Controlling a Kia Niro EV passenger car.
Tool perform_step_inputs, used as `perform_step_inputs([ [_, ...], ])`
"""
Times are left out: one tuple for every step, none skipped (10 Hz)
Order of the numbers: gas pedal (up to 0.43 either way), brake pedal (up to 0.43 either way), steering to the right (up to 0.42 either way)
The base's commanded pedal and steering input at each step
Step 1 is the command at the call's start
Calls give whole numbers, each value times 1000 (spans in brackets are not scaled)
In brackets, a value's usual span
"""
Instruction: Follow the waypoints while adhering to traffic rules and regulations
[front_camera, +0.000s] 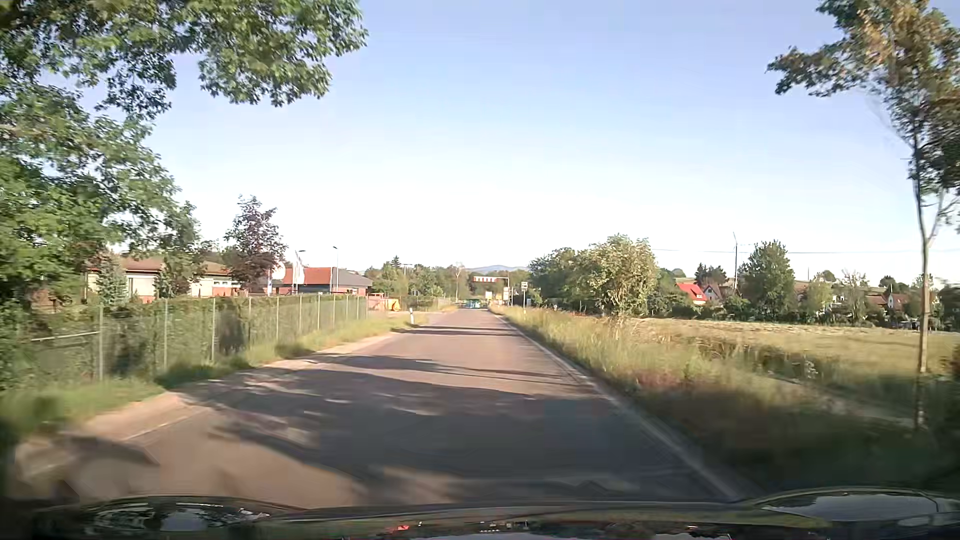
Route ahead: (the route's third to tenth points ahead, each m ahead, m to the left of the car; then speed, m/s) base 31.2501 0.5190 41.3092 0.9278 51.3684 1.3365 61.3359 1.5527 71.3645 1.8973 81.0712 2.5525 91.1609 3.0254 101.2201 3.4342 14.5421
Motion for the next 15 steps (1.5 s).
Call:
perform_step_inputs([
  [67,0,-3],
  [67,0,-3],
  [67,0,-3],
  [67,0,-3],
  [67,0,-2],
  [67,0,-2],
  [67,0,-2],
  [67,0,-2],
  [67,0,-2],
  [67,0,-2],
  [67,0,-2],
  [67,0,-2],
  [67,0,-2],
  [67,0,-2],
  [67,0,-2],
])
